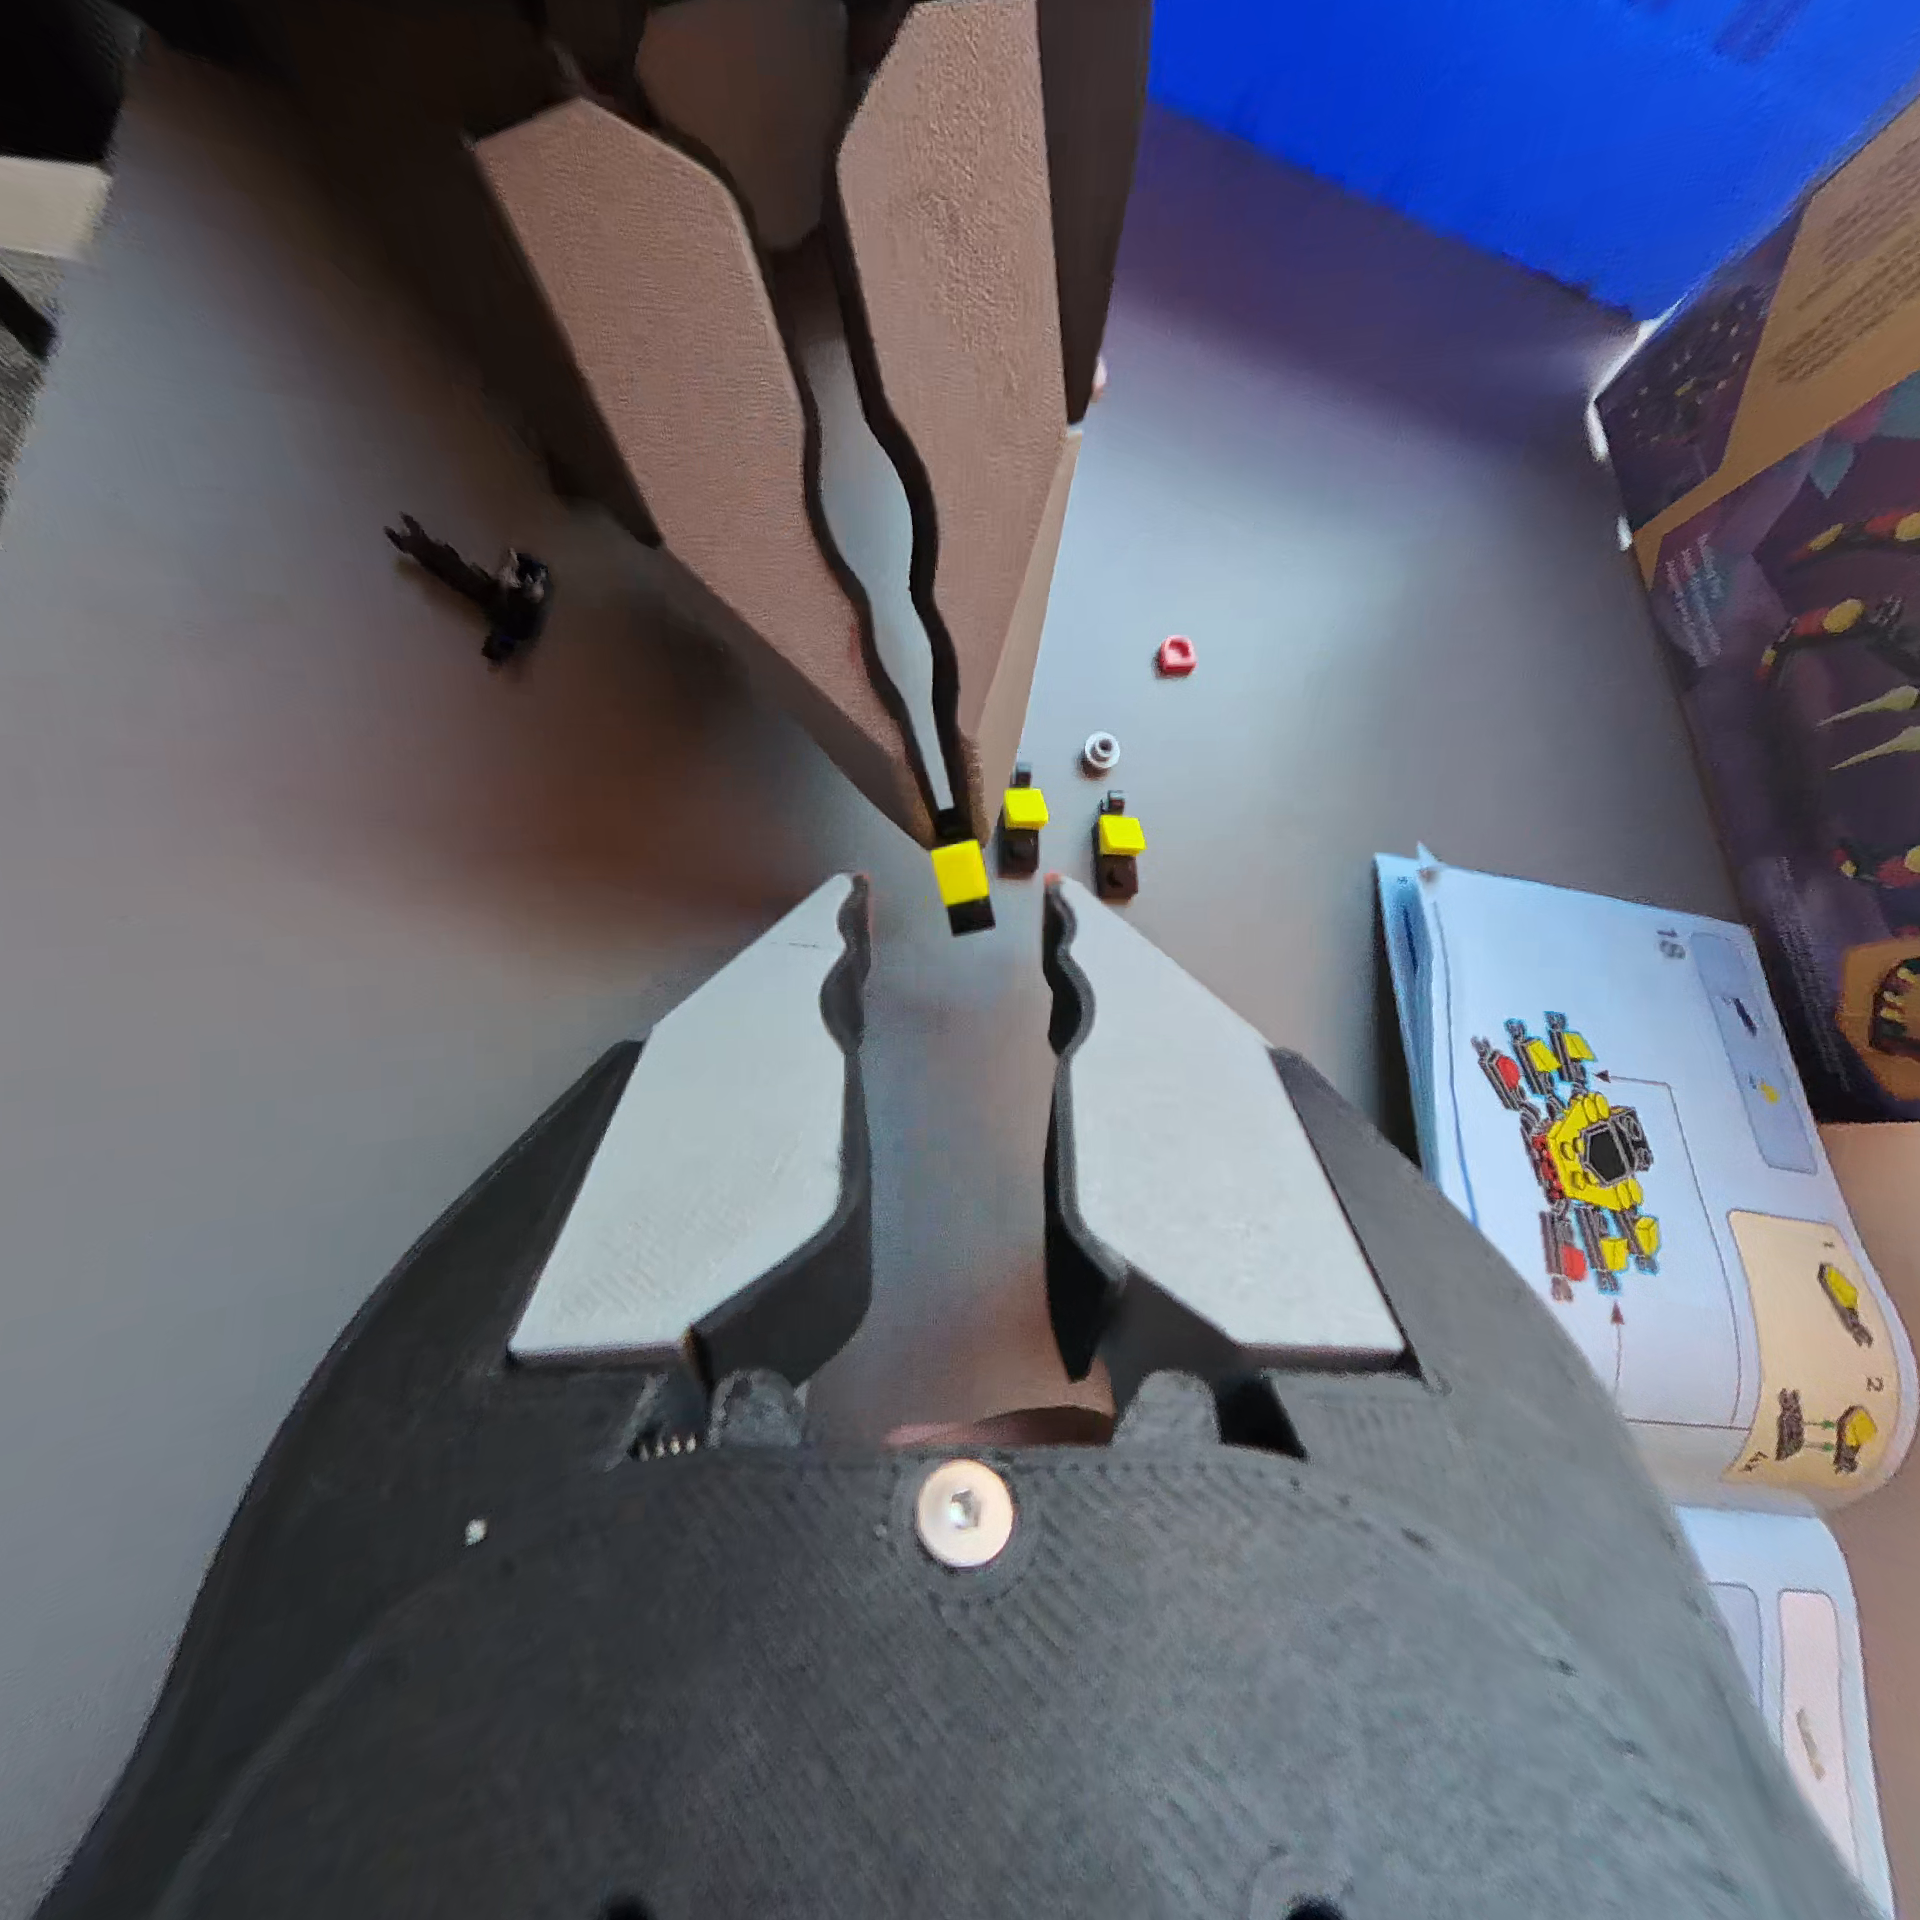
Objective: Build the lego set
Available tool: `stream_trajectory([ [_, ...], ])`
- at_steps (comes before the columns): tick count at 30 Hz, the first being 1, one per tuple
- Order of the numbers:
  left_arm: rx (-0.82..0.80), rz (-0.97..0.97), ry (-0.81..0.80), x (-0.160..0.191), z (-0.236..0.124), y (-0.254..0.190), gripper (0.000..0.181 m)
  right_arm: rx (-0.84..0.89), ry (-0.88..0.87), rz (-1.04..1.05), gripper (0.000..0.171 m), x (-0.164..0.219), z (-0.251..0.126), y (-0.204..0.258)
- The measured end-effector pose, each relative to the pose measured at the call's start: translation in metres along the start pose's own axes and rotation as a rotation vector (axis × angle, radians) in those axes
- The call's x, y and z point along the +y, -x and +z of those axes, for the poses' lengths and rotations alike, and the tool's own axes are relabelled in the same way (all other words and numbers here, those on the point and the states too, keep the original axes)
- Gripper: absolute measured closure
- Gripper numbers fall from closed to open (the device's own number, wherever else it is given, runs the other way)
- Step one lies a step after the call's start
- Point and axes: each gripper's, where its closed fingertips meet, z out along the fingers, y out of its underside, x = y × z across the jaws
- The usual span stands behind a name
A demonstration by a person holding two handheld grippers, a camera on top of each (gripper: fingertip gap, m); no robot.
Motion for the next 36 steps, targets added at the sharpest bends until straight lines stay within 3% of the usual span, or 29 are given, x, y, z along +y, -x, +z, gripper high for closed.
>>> stream_trajectory([
  [1, 0.032, -0.051, -0.031, -0.003, -0.004, 0.001, 0.181, -0.004, -0.032, 0.003, 0.14, -0.005, -0.004, 0.0],
  [7, 0.335, -0.435, -0.244, -0.027, -0.027, 0.0, 0.181, 0.0, -0.231, -0.015, 0.144, -0.039, -0.032, -0.001],
  [13, 0.5, -0.583, -0.3, -0.033, -0.032, -0.006, 0.181, 0.033, -0.254, -0.061, 0.149, -0.045, -0.037, 0.001],
  [15, 0.493, -0.58, -0.276, -0.03, -0.028, -0.007, 0.18, 0.039, -0.235, -0.081, 0.163, -0.041, -0.035, 0.002],
  [26, 0.399, -0.424, -0.176, -0.018, -0.019, -0.014, 0.181, -0.067, -0.201, -0.008, 0.153, -0.029, -0.028, 0.007],
  [36, 0.299, -0.275, -0.077, -0.004, -0.01, -0.016, 0.181, -0.135, -0.124, 0.066, 0.164, -0.016, -0.017, 0.014],
])
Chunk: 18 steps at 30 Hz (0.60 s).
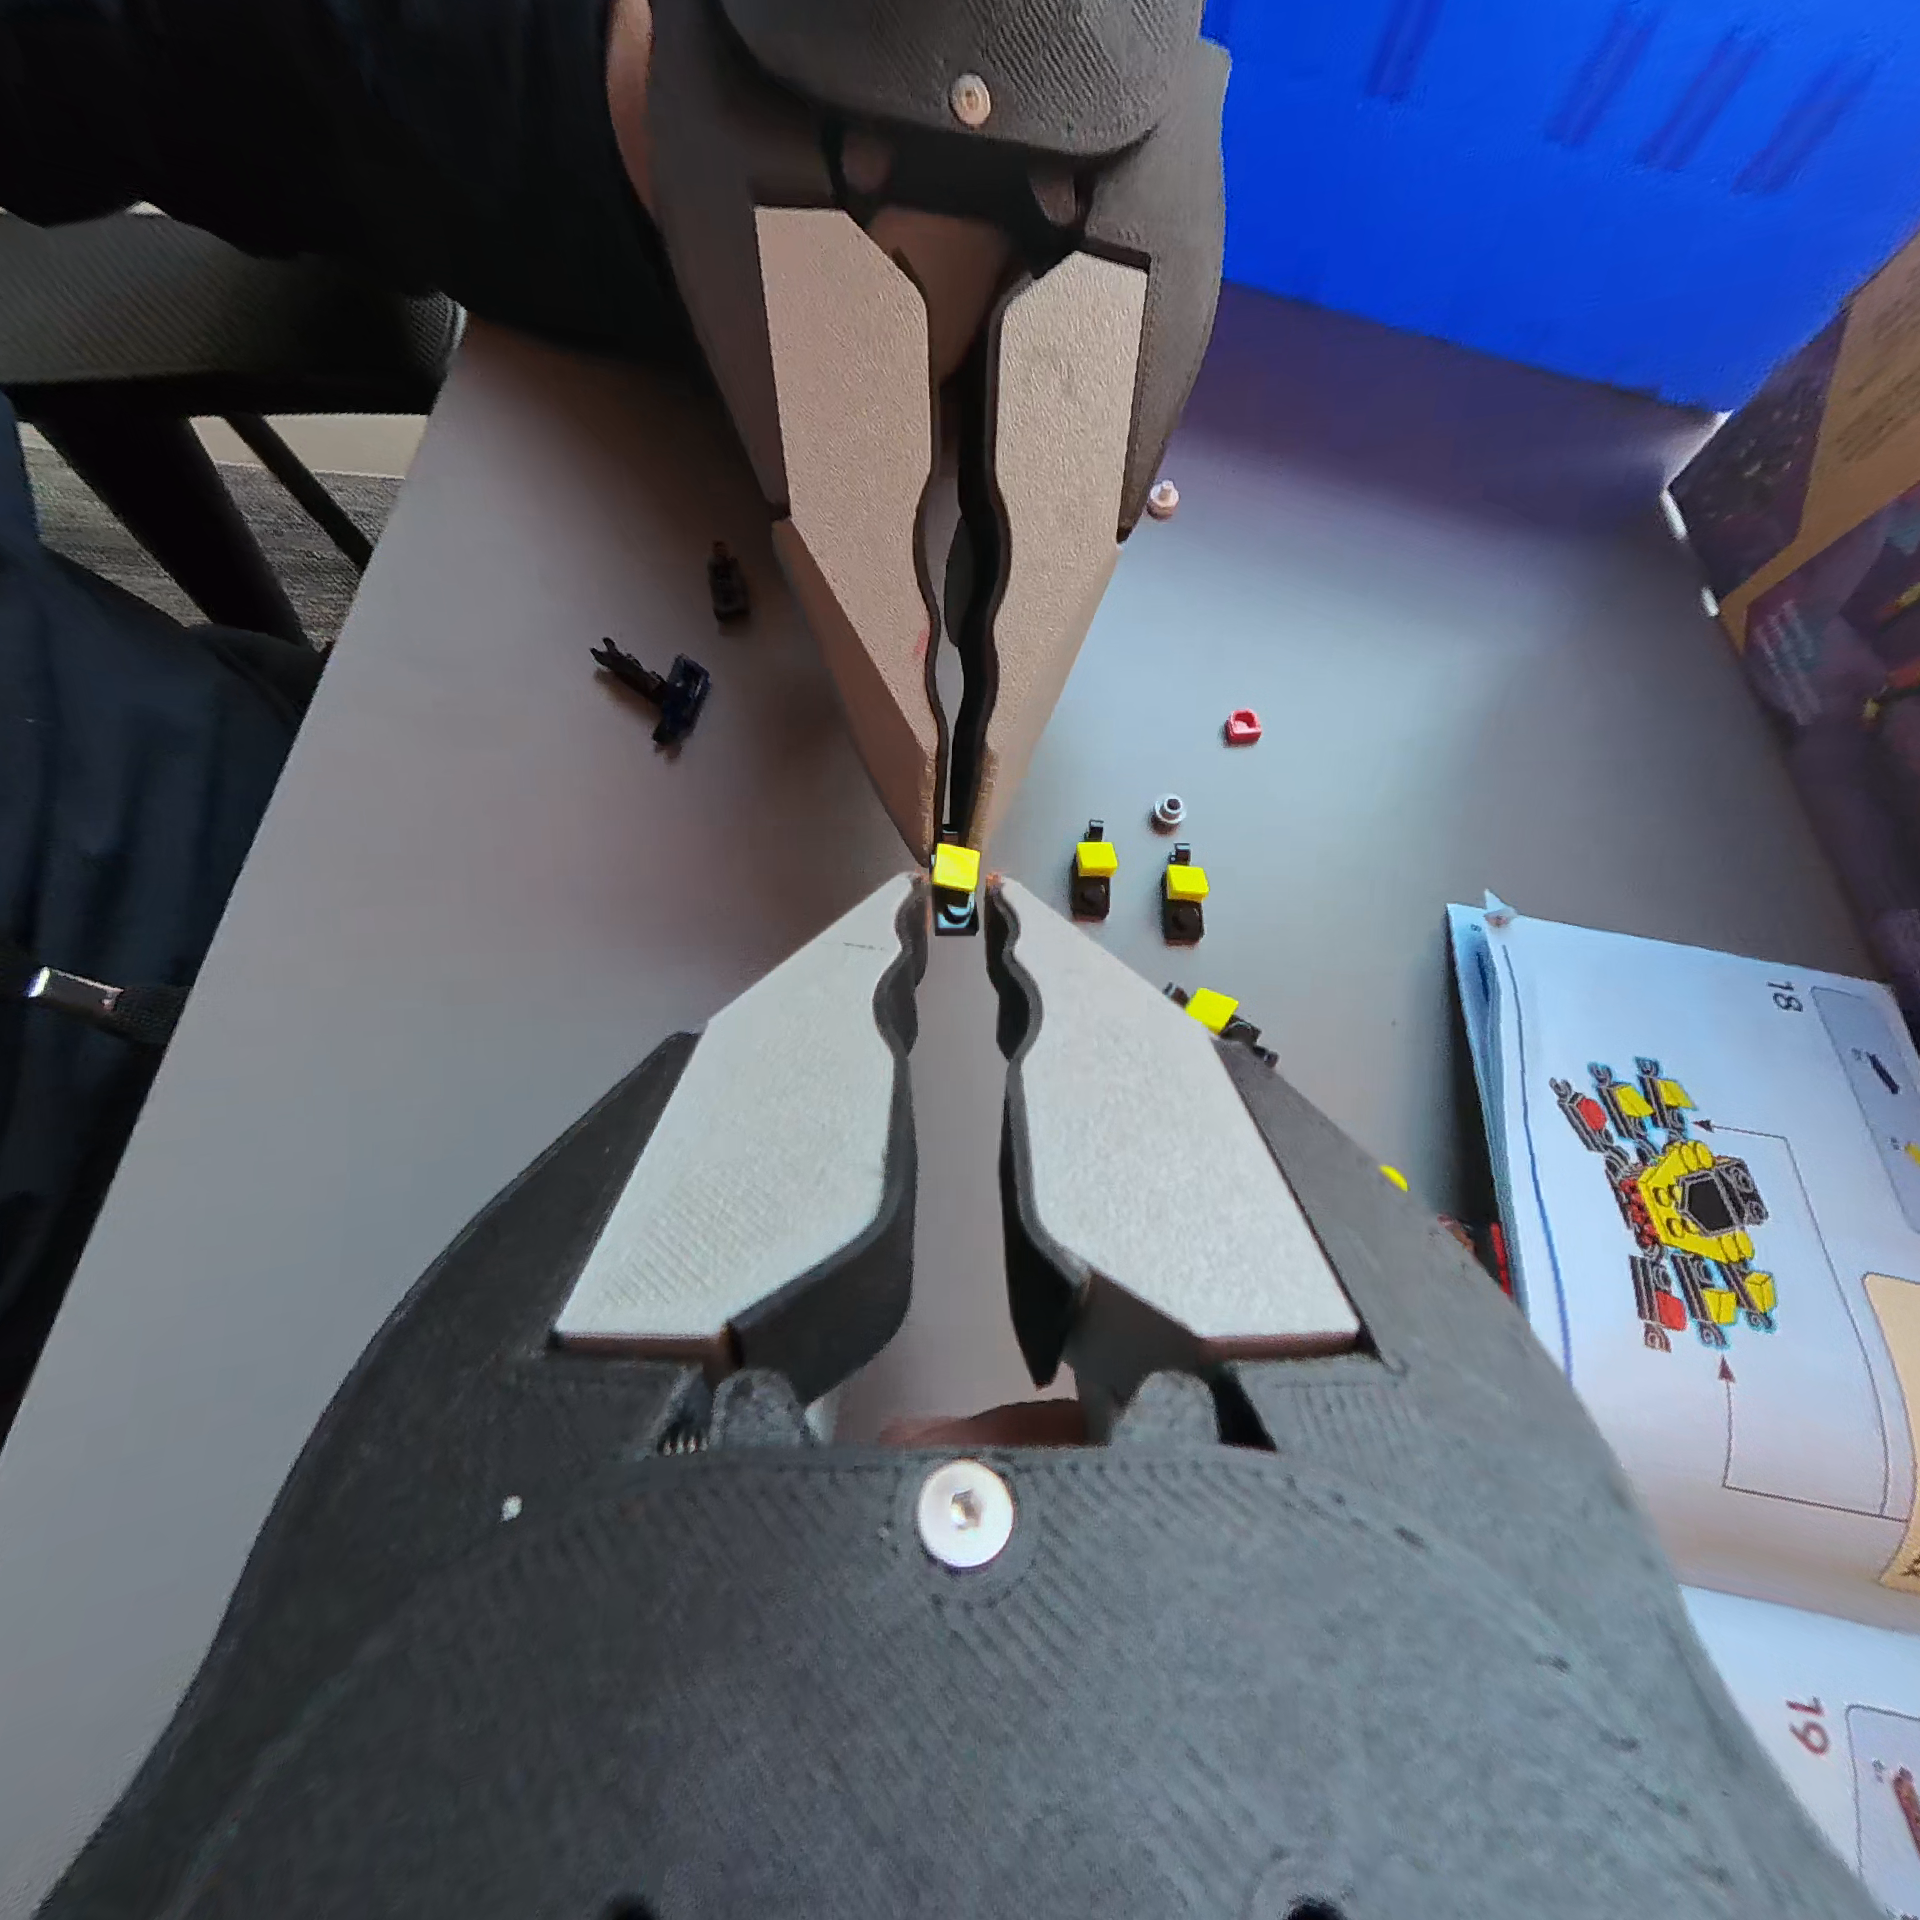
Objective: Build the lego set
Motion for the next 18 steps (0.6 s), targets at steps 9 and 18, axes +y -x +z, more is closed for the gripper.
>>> stream_trajectory([
  [9, -0.015, 0.016, 0.024, 0.0034, 0.0016, 0.0006, 0.18, -0.011, -0.011, 0.031, 0.162, -0.0015, -0.0015, -0.0007],
  [18, -0.021, 0.049, 0.057, 0.0075, 0.0051, -0.0021, 0.181, -0.01, 0.014, 0.034, 0.167, 0.001, 0.0017, 0.0005],
])
